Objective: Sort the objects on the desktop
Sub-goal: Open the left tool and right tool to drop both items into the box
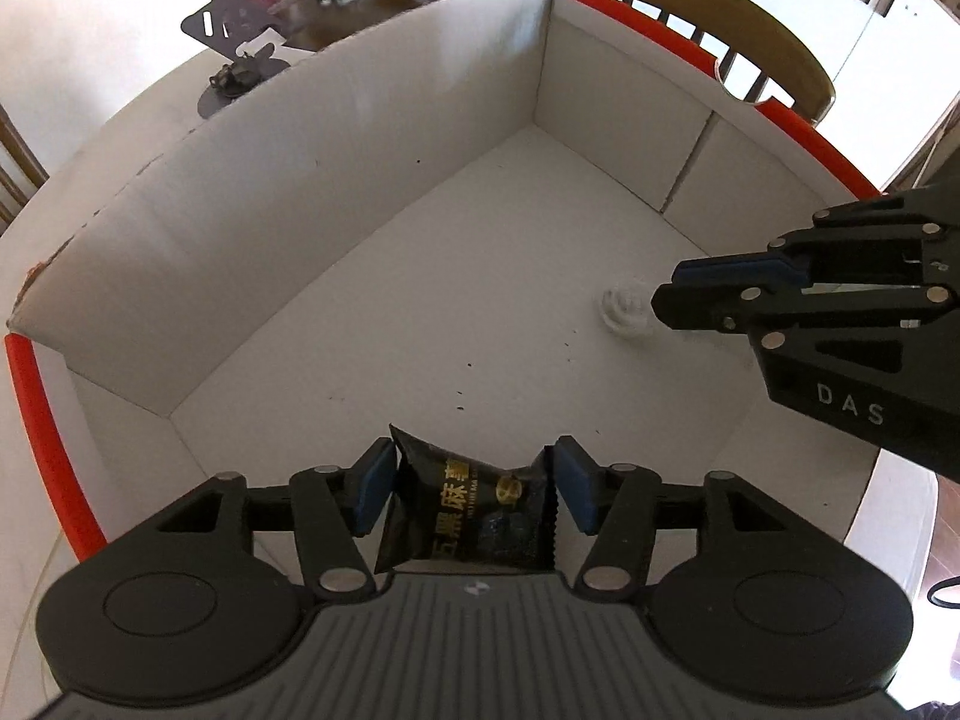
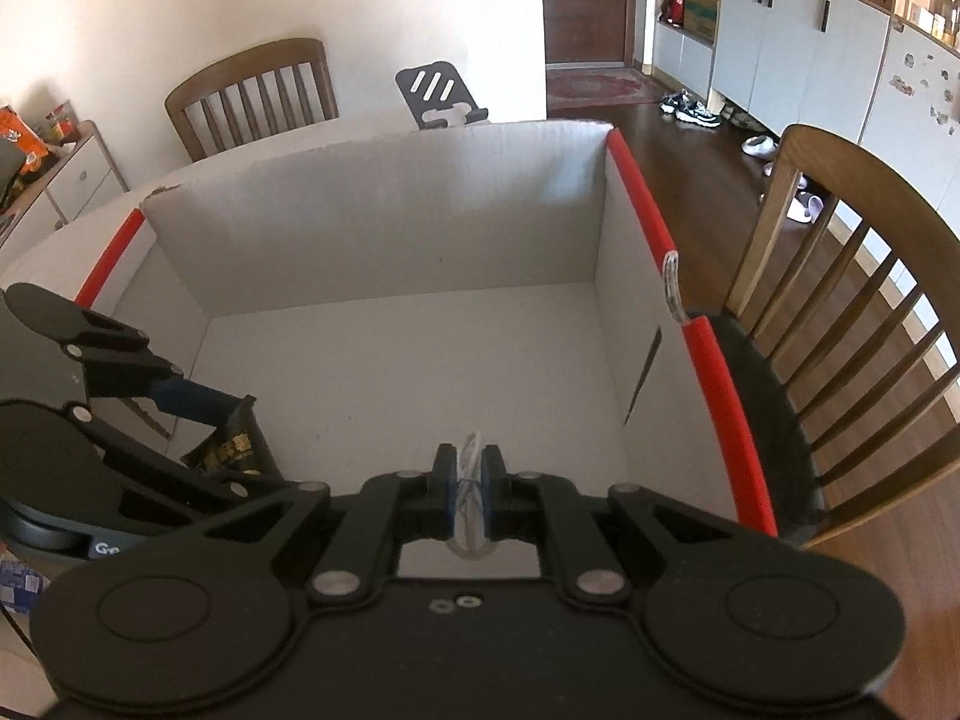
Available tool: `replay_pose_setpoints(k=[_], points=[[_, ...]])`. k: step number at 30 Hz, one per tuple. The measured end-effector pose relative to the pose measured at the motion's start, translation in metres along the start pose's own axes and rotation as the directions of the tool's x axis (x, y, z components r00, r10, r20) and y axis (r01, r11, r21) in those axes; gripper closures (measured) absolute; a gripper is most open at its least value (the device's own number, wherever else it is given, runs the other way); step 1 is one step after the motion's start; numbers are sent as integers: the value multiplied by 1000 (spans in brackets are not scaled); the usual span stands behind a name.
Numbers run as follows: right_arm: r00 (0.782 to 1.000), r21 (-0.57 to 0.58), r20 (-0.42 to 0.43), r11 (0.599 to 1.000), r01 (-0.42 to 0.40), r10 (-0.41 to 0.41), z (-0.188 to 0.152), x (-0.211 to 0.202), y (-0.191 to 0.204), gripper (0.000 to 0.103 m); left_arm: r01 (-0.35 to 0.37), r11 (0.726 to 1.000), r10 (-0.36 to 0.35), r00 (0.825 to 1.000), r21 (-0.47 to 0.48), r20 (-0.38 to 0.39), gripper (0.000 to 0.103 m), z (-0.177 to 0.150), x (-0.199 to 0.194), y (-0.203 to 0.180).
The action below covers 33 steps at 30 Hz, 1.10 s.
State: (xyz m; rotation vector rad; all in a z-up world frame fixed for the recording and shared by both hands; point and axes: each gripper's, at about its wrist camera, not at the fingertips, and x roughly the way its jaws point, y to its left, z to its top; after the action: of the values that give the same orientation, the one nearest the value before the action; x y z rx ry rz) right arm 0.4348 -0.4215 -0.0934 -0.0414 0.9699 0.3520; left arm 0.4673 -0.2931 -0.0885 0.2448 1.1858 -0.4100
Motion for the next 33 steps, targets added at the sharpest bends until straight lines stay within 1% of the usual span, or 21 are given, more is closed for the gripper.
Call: replay_pose_setpoints(k=[4, 5, 7, 12, 13, 14, 16, 20, 22, 24, 26, 28, 33], points=[[1000, 5, -9, 1000, -3, 3, 0, 0, -1, 85, 6, 1000, -6, 1000, -15, 22, 32, -1, -5, 2], [1000, 8, -8, 1000, -6, 6, 0, -1, -2, 85, 10, 1000, -9, 999, -23, 31, 31, -2, -7, 3], [1000, 15, 2, 1000, -8, 8, 1, -5, -3, 81, 21, 999, -20, 998, -33, 52, 30, -4, -12, 3], [999, 22, 19, 999, -31, 31, 1, -18, -6, 78, 30, 998, -25, 994, -47, 104, 30, -7, -28, 3], [999, 19, 23, 999, -34, 34, 1, -21, -6, 76, 33, 998, -27, 993, -54, 114, 30, -8, -32, 3], [999, 12, 27, 999, -35, 34, 1, -24, -5, 76, 40, 997, -32, 991, -62, 129, 30, -8, -37, 4], [998, 5, 44, 999, -34, 34, 2, -31, -4, 72, 48, 996, -37, 987, -69, 154, 26, -10, -45, 3], [997, -12, 61, 999, -53, 54, 1, -43, -1, 68, 35, 997, -19, 977, -71, 214, 23, -16, -64, -1], [996, -23, 72, 998, -57, 59, 1, -49, 0, 63, 28, 996, -8, 970, -80, 241, 23, -20, -73, -3], [994, -26, 82, 998, -64, 66, 0, -54, 1, 60, 27, 995, -2, 966, -95, 258, 23, -24, -79, -4], [993, -26, 88, 997, -71, 73, 0, -57, 2, 57, 41, 993, -10, 963, -109, 270, 22, -28, -85, -3], [992, -30, 96, 997, -73, 76, -1, -61, 4, 52, 48, 992, -12, 959, -120, 283, 18, -32, -90, -2], [990, -34, 115, 996, -80, 83, -4, -72, 11, 44, 53, 990, -13, 954, -128, 300, 18, -41, -99, 1]])
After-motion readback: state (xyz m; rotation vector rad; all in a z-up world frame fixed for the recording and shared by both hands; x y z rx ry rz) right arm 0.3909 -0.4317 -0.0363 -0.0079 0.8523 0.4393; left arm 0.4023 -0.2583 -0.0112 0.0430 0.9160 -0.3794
